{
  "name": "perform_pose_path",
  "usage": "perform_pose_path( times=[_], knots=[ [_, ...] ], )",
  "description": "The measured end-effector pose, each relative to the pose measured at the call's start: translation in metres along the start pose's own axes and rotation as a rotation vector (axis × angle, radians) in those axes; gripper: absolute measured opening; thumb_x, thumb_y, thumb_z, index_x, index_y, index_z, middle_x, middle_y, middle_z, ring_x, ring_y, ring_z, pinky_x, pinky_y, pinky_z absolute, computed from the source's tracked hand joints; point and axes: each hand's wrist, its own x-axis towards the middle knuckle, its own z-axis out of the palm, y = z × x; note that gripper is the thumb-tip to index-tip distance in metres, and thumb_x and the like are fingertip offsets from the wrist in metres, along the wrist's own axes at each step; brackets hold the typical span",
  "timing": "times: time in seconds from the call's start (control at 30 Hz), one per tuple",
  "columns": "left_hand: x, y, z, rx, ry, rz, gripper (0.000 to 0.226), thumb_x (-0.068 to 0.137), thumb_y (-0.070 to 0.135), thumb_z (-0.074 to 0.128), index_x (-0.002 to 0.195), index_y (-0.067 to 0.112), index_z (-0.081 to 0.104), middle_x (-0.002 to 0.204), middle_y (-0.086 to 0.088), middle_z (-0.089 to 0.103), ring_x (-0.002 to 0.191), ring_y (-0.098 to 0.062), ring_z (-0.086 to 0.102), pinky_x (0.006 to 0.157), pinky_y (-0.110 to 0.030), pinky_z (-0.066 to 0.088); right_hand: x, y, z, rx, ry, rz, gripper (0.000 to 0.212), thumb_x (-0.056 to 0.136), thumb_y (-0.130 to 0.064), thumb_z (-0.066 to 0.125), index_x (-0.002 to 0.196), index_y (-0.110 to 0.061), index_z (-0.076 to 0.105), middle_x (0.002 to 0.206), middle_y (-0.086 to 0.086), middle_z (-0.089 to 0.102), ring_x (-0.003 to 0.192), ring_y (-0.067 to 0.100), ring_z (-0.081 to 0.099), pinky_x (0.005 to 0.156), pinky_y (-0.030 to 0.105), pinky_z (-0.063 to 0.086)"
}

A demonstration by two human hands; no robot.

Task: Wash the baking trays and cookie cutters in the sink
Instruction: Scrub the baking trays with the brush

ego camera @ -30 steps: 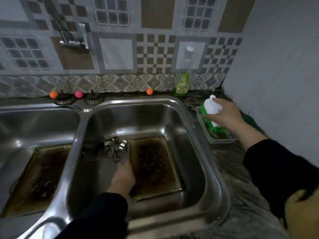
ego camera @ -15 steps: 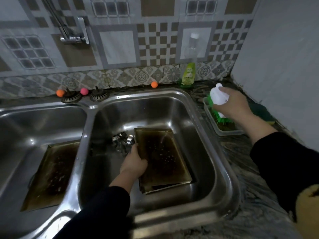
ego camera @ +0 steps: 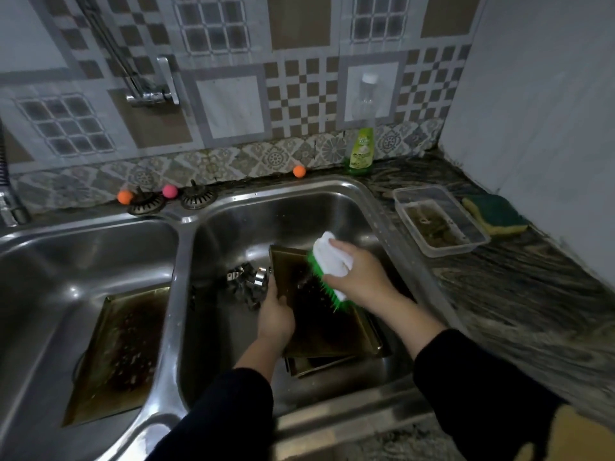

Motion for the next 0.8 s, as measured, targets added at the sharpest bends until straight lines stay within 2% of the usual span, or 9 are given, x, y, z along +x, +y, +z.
perform_pose_path(
  times=[0.13, 0.2, 0.27, 0.37, 0.47, 0.57, 0.67, 0.7, 0.8],
  knots=[
    [-0.005, 0.01, -0.009, -0.206, 0.038, 0.074, 0.053, 0.102, 0.011, 0.031, 0.15, 0.033, 0.026, 0.136, 0.003, 0.051, 0.116, -0.011, 0.05, 0.1, -0.024, 0.035, -0.02, -0.001, 0.039, -0.023, -0.091, -0.069, 0.075, 0.081, -0.021, 0.072, 0.146, -0.028, 0.035, 0.148, -0.002, 0.04, 0.132, 0.016, 0.04, 0.101, 0.023, 0.037],
    [-0.008, 0.017, -0.02, -0.322, 0.048, 0.13, 0.05, 0.103, 0.015, 0.032, 0.148, 0.035, 0.03, 0.135, 0.006, 0.052, 0.112, -0.006, 0.054, 0.101, -0.029, 0.04, -0.03, -0.007, 0.051, -0.029, -0.104, -0.127, 0.074, 0.085, -0.023, 0.068, 0.148, -0.033, 0.03, 0.147, -0.002, 0.039, 0.133, 0.016, 0.038, 0.104, 0.023, 0.036],
    [-0.012, 0.026, -0.029, -0.374, 0.039, 0.212, 0.049, 0.103, 0.015, 0.032, 0.149, 0.032, 0.029, 0.14, 0.01, 0.046, 0.12, -0.002, 0.048, 0.106, -0.027, 0.035, -0.025, -0.023, 0.051, -0.055, -0.032, -0.192, 0.072, 0.088, -0.025, 0.064, 0.148, -0.035, 0.026, 0.143, 0.0, 0.041, 0.13, 0.018, 0.04, 0.106, 0.029, 0.037],
    [-0.019, 0.043, -0.03, -0.402, 0.004, 0.336, 0.05, 0.103, 0.011, 0.031, 0.151, 0.025, 0.027, 0.153, 0.006, 0.034, 0.138, -0.006, 0.031, 0.117, -0.033, 0.024, 0.016, -0.056, 0.035, -0.085, 0.127, -0.24, 0.067, 0.091, -0.027, 0.059, 0.149, -0.03, 0.027, 0.14, 0.006, 0.044, 0.128, 0.022, 0.043, 0.108, 0.031, 0.035],
    [-0.023, 0.059, -0.03, -0.496, 0.029, 0.341, 0.049, 0.103, 0.008, 0.03, 0.15, 0.022, 0.027, 0.153, 0.007, 0.032, 0.138, -0.003, 0.029, 0.117, -0.029, 0.023, 0.048, -0.086, 0.018, -0.024, 0.16, -0.229, 0.056, 0.097, -0.024, 0.048, 0.149, -0.024, 0.028, 0.147, 0.007, 0.041, 0.134, 0.022, 0.039, 0.109, 0.03, 0.031],
    [-0.016, 0.067, -0.042, -0.561, 0.106, 0.345, 0.048, 0.103, 0.007, 0.03, 0.149, 0.021, 0.031, 0.15, 0.005, 0.038, 0.134, -0.002, 0.035, 0.116, -0.029, 0.027, 0.026, -0.083, 0.031, -0.046, 0.132, -0.285, 0.05, 0.098, -0.025, 0.046, 0.147, -0.024, 0.034, 0.142, 0.008, 0.048, 0.129, 0.022, 0.045, 0.107, 0.031, 0.034],
    [-0.009, 0.062, -0.056, -0.575, 0.178, 0.345, 0.047, 0.103, 0.009, 0.032, 0.145, 0.03, 0.035, 0.134, 0.014, 0.052, 0.113, 0.013, 0.05, 0.096, -0.012, 0.039, -0.024, -0.057, 0.055, -0.047, 0.104, -0.398, 0.053, 0.096, -0.029, 0.051, 0.146, -0.027, 0.034, 0.139, 0.005, 0.051, 0.126, 0.019, 0.049, 0.103, 0.027, 0.039],
    [-0.01, 0.06, -0.057, -0.565, 0.175, 0.345, 0.047, 0.103, 0.01, 0.032, 0.145, 0.031, 0.035, 0.136, 0.016, 0.05, 0.116, 0.012, 0.048, 0.097, -0.012, 0.038, -0.033, -0.051, 0.058, -0.049, 0.114, -0.404, 0.055, 0.095, -0.03, 0.053, 0.146, -0.028, 0.033, 0.139, 0.003, 0.051, 0.126, 0.016, 0.048, 0.101, 0.023, 0.038],
    [-0.019, 0.057, -0.048, -0.521, 0.122, 0.363, 0.049, 0.104, 0.012, 0.031, 0.149, 0.028, 0.029, 0.151, 0.011, 0.035, 0.137, -0.002, 0.033, 0.115, -0.029, 0.028, -0.014, -0.055, 0.046, -0.104, 0.219, -0.384, 0.057, 0.092, -0.032, 0.057, 0.145, -0.027, 0.037, 0.136, 0.002, 0.053, 0.123, 0.016, 0.05, 0.099, 0.023, 0.038]
  ],
)
